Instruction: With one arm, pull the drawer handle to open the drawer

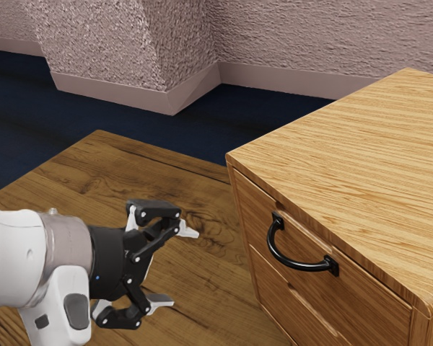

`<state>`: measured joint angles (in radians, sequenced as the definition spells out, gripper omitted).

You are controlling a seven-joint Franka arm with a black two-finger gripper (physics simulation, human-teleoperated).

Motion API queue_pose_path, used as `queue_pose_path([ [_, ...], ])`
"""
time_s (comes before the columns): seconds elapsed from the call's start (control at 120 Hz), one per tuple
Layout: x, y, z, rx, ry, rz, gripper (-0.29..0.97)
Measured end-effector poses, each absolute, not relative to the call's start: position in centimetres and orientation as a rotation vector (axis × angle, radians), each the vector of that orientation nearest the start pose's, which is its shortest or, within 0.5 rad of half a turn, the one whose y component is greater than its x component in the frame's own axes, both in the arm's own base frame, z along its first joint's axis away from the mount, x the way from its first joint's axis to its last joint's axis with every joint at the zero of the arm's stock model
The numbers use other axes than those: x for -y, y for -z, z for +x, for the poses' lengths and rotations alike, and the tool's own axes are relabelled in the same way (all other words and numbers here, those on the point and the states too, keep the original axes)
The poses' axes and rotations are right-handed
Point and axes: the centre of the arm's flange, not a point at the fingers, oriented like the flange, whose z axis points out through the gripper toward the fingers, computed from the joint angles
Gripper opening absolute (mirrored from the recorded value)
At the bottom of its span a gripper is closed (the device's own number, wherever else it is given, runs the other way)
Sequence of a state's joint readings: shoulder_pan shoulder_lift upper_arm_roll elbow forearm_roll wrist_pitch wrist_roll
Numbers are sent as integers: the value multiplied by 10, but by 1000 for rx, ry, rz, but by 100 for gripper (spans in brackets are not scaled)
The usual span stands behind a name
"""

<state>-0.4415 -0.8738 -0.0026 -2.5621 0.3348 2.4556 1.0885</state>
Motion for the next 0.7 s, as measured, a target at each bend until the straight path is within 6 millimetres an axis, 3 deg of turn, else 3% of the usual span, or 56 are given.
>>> queue_pose_path([
  [0.083, 153, -622, 305, -1944, 827, -1545, 68],
  [0.367, 172, -630, 341, -2118, 772, -1378, 68],
  [0.7, 201, -632, 338, -2223, 729, -1198, 68],
])
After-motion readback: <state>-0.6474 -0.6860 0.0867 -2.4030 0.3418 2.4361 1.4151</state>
